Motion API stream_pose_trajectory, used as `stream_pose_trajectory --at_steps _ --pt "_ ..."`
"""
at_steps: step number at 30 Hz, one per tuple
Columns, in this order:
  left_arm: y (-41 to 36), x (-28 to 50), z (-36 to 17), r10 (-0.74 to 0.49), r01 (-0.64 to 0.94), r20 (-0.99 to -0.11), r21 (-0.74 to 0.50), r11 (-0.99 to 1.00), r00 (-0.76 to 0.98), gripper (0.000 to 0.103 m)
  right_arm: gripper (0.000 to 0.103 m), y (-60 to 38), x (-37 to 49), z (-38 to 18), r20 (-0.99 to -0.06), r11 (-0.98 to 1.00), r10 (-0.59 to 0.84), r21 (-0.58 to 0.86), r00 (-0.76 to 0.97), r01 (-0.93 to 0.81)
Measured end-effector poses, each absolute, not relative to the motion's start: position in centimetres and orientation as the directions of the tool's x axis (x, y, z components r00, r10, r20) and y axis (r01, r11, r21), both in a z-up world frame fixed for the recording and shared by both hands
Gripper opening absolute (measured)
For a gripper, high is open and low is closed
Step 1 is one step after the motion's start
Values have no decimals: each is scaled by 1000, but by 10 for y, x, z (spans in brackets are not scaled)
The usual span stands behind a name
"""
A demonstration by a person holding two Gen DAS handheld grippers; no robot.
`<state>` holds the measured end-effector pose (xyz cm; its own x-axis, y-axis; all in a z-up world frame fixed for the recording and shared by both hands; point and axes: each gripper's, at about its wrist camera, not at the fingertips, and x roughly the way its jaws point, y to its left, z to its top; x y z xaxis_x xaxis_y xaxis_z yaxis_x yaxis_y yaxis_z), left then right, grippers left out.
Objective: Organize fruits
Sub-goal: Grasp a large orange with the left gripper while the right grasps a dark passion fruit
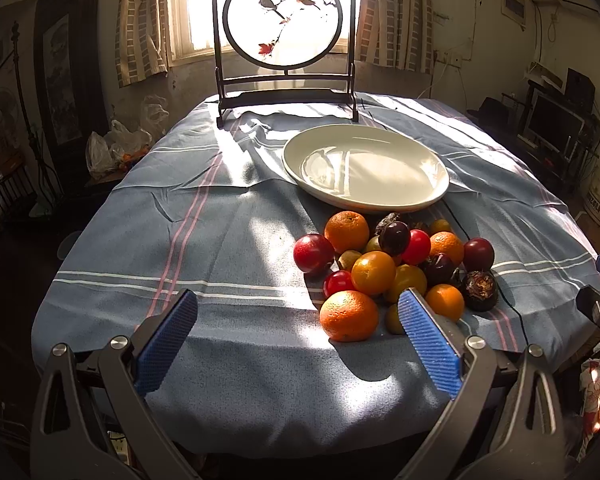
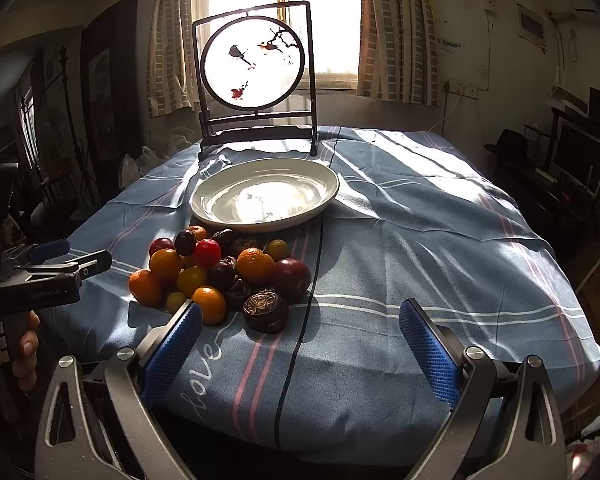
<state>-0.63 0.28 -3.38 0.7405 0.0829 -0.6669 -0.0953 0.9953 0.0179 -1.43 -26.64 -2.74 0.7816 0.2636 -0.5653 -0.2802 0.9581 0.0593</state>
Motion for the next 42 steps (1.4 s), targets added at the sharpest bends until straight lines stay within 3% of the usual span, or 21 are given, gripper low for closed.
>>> stream_pose_trajectory --at_steps 9,21,23,28,34,38,42 --pt "2 -8 -38 82 -84 -667 29 996 740 98 99 -266 -15 -28 -564 959 262 59 783 -278" --pt "-5 14 -89 75 -24 -718 81 996 692 98 99 -278 -6 -54 -596 955 285 107 751 -277" --pt "-7 22 -93 49 -5 -725 63 998 687 91 99 -279 -5 -55 -596 954 286 105 751 -281" --pt "-13 32 -106 -82 84 -750 -36 996 657 43 96 -276 2 -63 -606 951 289 93 741 -294" --pt "-11 19 -97 -86 83 -720 -40 996 688 41 83 -250 17 -80 -634 920 350 93 689 -382" --pt "-3 12 -91 -85 72 -712 -48 996 697 41 66 -230 35 -94 -660 909 356 80 661 -409" --pt "4 11 -93 -79 58 -713 -53 997 697 41 61 -216 50 -102 -678 911 337 61 653 -407"
